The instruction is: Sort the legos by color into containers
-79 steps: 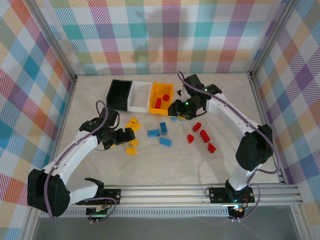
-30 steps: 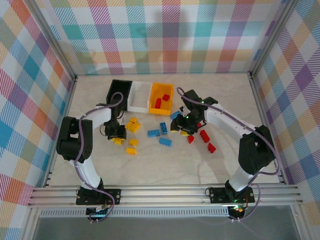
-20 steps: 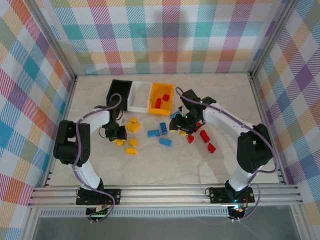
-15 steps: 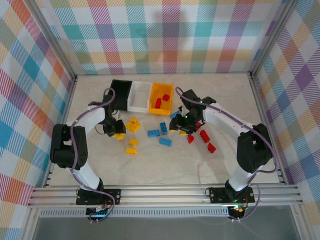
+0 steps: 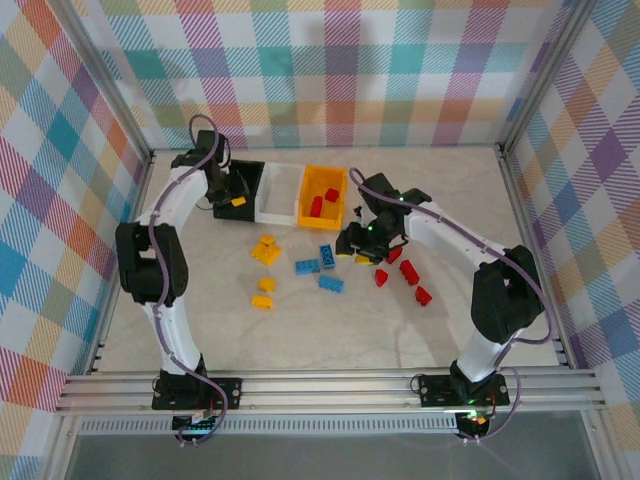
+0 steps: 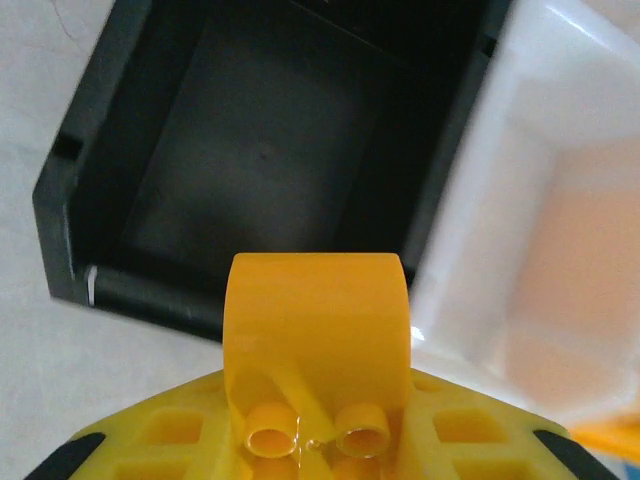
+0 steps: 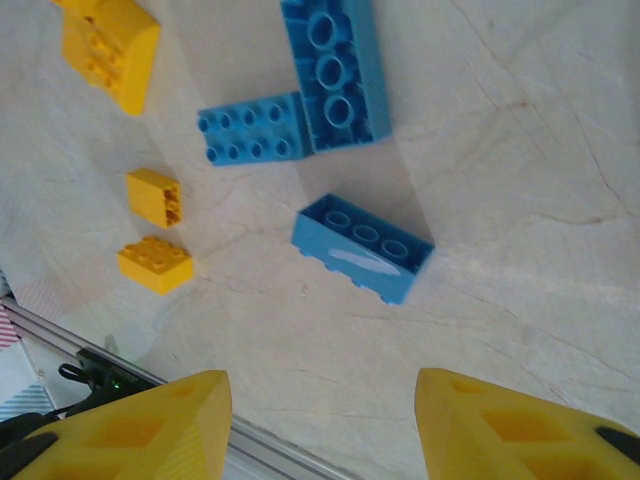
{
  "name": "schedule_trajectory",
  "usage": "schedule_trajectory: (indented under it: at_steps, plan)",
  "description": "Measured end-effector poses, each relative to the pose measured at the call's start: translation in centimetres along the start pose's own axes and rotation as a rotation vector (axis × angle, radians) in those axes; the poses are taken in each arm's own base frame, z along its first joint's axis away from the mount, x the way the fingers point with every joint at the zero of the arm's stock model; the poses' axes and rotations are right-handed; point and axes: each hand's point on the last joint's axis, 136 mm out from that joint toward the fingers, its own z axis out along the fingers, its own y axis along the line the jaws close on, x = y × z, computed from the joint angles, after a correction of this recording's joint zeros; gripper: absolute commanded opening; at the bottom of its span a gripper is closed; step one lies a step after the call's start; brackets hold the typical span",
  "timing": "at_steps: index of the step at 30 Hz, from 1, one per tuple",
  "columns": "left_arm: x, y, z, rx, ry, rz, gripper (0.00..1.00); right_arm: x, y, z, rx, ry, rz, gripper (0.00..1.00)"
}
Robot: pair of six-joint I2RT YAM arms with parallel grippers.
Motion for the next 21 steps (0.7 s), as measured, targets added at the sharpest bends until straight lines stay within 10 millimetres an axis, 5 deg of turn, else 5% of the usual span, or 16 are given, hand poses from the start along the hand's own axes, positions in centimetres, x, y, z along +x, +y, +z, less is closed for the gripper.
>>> schedule_trajectory:
  at_steps: [7,12,21]
  plan:
    - [-2.4,0.6,3.7,-0.059,-0.043,-0.017,0.34,-0.1,0.5,0.0,-0.016,0.007,-0.018,0.53]
    - [-5.4,-0.6,4.4,-0.042,-0.096,-0.006,0.5,0.0,0.1,0.5,-0.003,0.026,-0.021,0.53]
    - [-5.2,-0.6,4.4,-0.041,-0.086,-0.004,0.61,-1.0,1.1,0.0,-0.007,0.021,-0.051,0.54]
